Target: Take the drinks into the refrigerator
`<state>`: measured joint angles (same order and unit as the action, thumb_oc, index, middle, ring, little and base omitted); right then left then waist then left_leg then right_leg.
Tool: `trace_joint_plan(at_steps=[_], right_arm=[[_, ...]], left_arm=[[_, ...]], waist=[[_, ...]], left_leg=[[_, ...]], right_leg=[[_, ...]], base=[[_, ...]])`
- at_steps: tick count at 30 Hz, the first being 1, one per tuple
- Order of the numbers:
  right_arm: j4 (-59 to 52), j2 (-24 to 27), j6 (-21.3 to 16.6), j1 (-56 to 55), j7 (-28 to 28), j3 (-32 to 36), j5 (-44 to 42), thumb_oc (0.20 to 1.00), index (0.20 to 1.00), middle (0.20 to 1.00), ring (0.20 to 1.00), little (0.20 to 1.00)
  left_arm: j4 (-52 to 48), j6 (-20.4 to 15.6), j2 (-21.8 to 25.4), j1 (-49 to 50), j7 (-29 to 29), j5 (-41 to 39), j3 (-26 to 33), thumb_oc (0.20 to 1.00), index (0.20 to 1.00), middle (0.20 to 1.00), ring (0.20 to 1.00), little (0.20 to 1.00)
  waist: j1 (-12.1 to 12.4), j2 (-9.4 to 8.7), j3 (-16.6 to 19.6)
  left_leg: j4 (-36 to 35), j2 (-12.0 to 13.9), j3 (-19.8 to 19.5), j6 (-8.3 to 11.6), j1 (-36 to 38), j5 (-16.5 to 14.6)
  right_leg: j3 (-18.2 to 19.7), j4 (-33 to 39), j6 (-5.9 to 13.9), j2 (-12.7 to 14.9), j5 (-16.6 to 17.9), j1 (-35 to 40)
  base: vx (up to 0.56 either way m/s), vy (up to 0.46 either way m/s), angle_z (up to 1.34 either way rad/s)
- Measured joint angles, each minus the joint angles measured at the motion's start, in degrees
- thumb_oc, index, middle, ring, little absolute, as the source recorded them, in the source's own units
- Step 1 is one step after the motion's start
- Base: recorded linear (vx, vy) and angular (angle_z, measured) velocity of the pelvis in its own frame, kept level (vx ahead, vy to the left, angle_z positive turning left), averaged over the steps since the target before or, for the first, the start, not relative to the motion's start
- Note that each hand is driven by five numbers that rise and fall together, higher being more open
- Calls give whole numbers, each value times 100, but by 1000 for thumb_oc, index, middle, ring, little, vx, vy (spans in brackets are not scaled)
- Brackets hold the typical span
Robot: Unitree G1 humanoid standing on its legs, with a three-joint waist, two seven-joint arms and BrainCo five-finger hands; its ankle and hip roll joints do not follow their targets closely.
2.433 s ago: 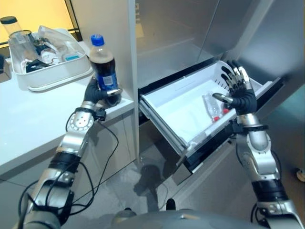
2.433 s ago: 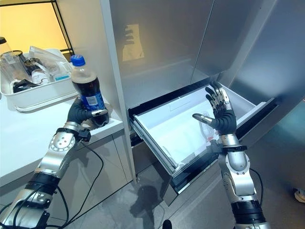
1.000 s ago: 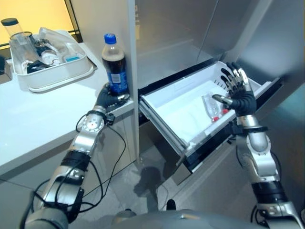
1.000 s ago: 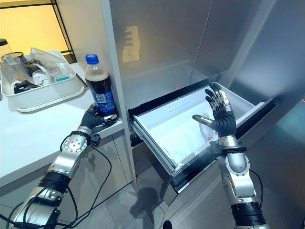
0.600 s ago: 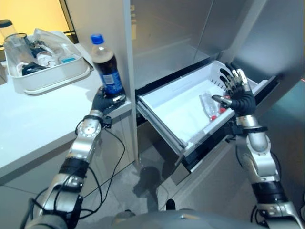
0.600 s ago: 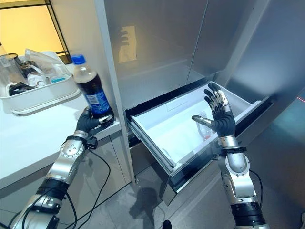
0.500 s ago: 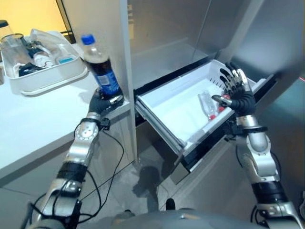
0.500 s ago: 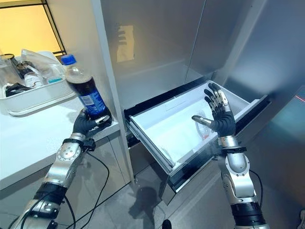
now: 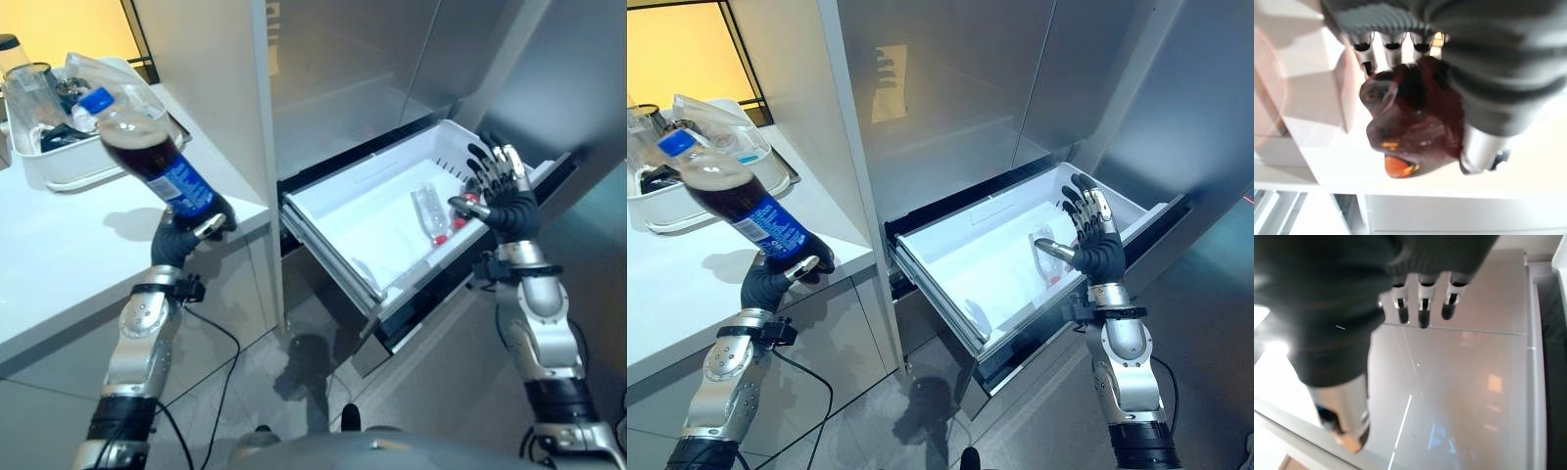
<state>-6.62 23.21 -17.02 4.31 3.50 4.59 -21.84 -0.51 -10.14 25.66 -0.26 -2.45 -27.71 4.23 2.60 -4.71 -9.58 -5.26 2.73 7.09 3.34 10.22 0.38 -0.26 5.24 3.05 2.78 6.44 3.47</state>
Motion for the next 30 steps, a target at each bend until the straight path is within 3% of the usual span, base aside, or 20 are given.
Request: trace_joint_plan(at_steps=[9,15,19,24,30], right_arm=[[2,408,163,-3,573,18,30,1000,1000,1000,1000,1000],[5,1240,511,4,1499,-205,-875,1000,1000,1000,1000,1000],[42,1991,804,350,1901,-845,-1465,1000,1000,1000,1000,1000],[61,2410,970,1338,2125,-1605,-1660,1000,1000,1000,1000,1000],[-51,2480,1190,2424,2301,-2806,-2077,1000,1000,1000,1000,1000]], left_arm=[[-533,-1,10,341,-491,-68,155,200,200,200,200,200],[-672,3,375,584,-1112,-125,96,200,200,200,200,200],[-717,80,911,719,-1482,-199,-387,200,200,200,200,200],[-751,157,1467,674,-1820,-229,-952,200,200,200,200,200],[-735,246,2075,436,-1973,-231,-1547,200,200,200,200,200]], waist=[[129,9,-61],[151,-43,-159],[144,-59,-166],[140,-66,-162],[158,-68,-160]], left_leg=[[17,1,-14,2,-21,-14],[16,9,-20,5,-4,-16],[17,-4,-14,5,6,-17],[18,0,14,16,36,-19],[18,13,61,33,106,-29]], right_leg=[[-17,-2,-15,0,-1,-10],[-21,-2,-8,-8,-9,8],[-14,-2,-17,-12,-2,16],[4,-1,-27,-39,7,31],[22,-1,-39,-58,13,71]], base=[[0,0,0],[0,0,0],[10,-3,0],[5,-13,-2],[-5,-8,-4]])
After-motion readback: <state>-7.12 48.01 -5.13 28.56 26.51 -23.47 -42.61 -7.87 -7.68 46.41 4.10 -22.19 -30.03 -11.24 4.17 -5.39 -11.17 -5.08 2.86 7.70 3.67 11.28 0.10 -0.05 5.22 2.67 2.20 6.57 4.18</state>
